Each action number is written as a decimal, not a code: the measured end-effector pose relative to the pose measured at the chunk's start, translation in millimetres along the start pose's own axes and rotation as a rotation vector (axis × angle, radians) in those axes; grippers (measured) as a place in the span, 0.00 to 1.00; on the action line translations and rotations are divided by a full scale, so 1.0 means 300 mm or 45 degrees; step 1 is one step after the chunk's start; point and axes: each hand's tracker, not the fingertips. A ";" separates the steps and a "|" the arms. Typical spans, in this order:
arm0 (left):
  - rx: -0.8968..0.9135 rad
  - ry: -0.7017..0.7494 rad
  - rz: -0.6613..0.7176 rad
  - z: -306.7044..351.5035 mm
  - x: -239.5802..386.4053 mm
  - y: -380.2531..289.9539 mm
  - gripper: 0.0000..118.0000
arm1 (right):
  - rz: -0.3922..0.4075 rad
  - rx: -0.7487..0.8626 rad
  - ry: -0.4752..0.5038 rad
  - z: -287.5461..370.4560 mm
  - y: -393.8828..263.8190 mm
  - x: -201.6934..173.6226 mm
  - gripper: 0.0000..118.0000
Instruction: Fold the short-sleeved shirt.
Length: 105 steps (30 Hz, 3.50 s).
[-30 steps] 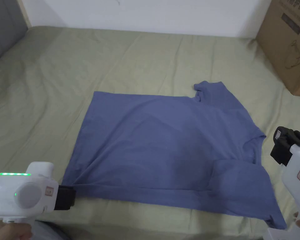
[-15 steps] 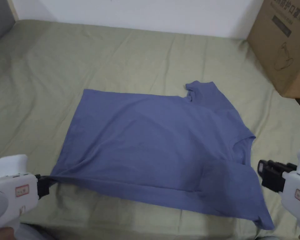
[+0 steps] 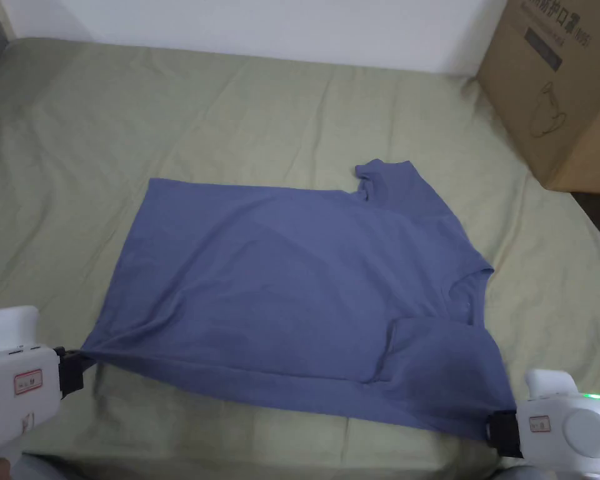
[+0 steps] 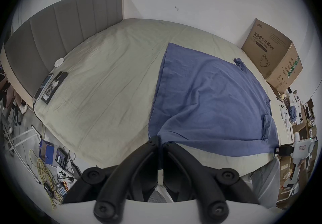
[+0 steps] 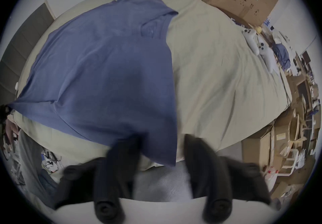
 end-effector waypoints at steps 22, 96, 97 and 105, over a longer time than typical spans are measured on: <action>0.106 -0.121 0.047 -0.169 0.047 0.567 0.02 | -0.147 0.249 0.158 0.208 0.628 0.016 0.05; -0.344 0.036 -0.021 -0.525 0.092 0.467 0.19 | -0.107 1.060 0.029 0.479 0.175 -0.192 0.00; -0.317 0.046 -0.029 -0.513 0.100 0.464 0.04 | -0.108 1.055 0.023 0.475 0.177 -0.191 0.00; -0.189 0.009 -0.048 -0.408 0.076 0.485 0.03 | -0.112 0.902 0.033 0.442 0.282 -0.149 0.05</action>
